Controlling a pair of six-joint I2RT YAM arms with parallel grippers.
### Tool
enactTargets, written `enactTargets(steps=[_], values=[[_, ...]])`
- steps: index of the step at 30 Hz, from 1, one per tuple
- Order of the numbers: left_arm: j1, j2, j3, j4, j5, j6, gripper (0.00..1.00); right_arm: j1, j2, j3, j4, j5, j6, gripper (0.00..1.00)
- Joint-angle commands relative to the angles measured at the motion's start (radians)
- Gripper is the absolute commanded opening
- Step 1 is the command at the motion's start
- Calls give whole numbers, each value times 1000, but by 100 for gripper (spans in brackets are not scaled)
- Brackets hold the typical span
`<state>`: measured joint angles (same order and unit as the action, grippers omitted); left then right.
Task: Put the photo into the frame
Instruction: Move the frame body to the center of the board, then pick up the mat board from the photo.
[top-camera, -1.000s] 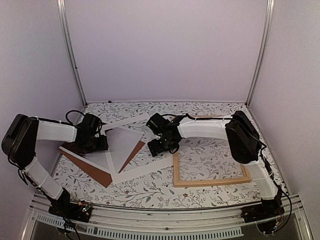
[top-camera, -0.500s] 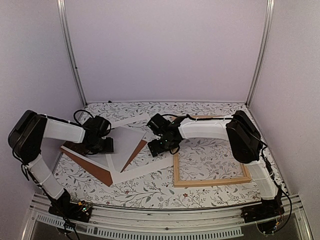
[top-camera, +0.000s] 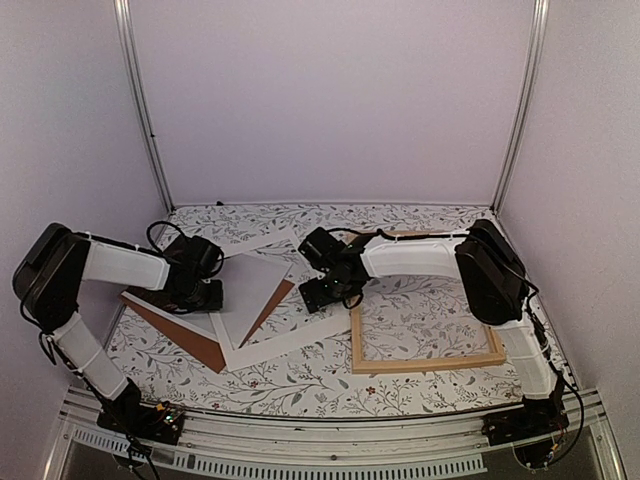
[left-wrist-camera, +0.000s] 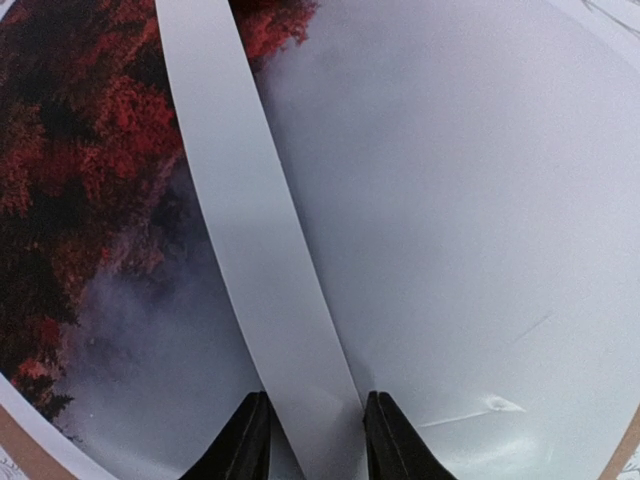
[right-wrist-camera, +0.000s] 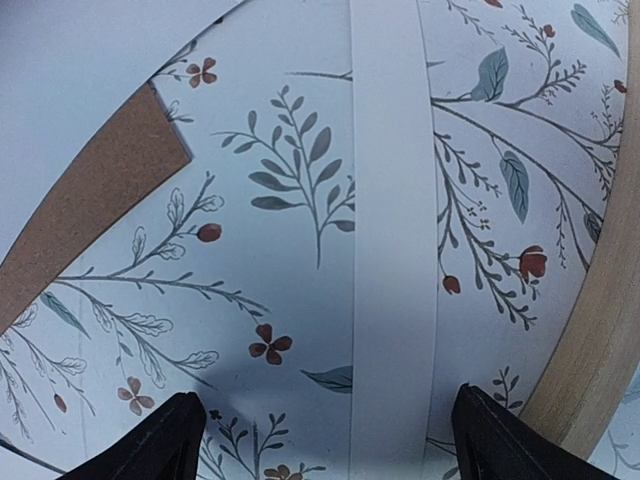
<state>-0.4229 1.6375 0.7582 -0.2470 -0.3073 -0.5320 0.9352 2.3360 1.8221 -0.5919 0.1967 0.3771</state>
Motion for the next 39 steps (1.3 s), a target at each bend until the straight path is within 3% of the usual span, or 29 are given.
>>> enactTargets(steps=[1, 29, 39], values=[[-2, -16, -25, -55, -23, 15, 35, -42, -42, -38, -65, 44, 23, 90], [1, -65, 31, 14, 47, 100, 24, -47, -65, -109, 24, -121, 29, 89], [70, -144, -38, 142, 253, 84, 9, -47, -48, -119, 23, -120, 36, 89]])
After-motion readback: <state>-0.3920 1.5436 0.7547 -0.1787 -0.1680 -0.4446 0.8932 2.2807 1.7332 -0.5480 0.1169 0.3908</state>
